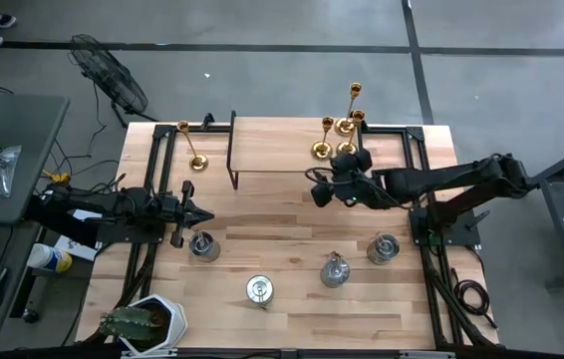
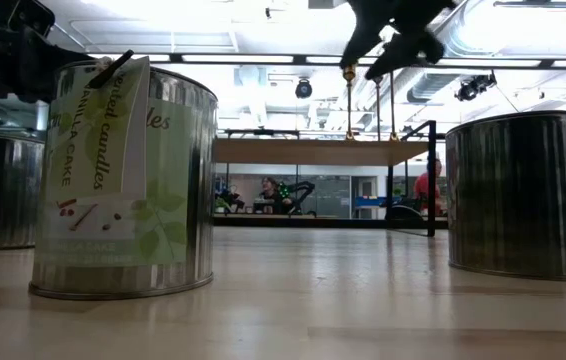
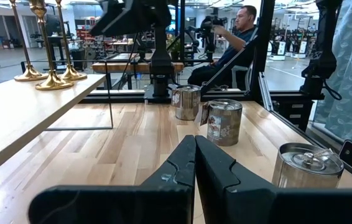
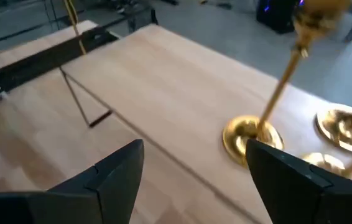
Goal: Pick & Place candle stick holders
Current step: Move the top brown scented candle to the center of the table
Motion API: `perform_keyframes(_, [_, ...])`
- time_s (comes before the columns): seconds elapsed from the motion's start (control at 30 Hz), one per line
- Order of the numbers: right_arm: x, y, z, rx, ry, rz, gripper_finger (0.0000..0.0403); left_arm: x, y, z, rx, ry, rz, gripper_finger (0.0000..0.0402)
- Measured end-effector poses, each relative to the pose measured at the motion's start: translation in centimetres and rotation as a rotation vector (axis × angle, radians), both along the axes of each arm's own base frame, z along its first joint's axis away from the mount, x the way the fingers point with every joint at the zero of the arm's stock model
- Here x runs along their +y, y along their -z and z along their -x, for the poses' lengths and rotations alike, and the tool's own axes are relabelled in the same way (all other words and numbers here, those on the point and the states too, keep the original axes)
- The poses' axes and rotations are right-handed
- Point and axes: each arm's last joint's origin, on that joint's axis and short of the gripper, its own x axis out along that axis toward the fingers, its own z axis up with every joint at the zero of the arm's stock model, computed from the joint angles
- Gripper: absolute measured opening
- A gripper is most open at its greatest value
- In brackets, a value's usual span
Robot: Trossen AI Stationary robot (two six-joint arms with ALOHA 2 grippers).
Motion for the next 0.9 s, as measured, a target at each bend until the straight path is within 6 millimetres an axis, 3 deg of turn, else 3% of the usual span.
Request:
perform_keyframes(0.33, [1.4,-0.6,5.2,0.131,-0.066,-0.280,0.0275,0.0,0.0,0.0,0.001,-0.003,0.000,0.0000])
perform_keyframes(0.6, [2.5,-0.3,9.6,0.383,-0.107,-0.531,0.0275,0.0,0.0,0.0,0.001,-0.003,0.000,0.0000])
perform_keyframes(0.9, [3.5,-0.5,13.6,0.550,-0.021,-0.714,0.0275,0.0,0.0,0.0,0.000,-0.002,0.000,0.0000])
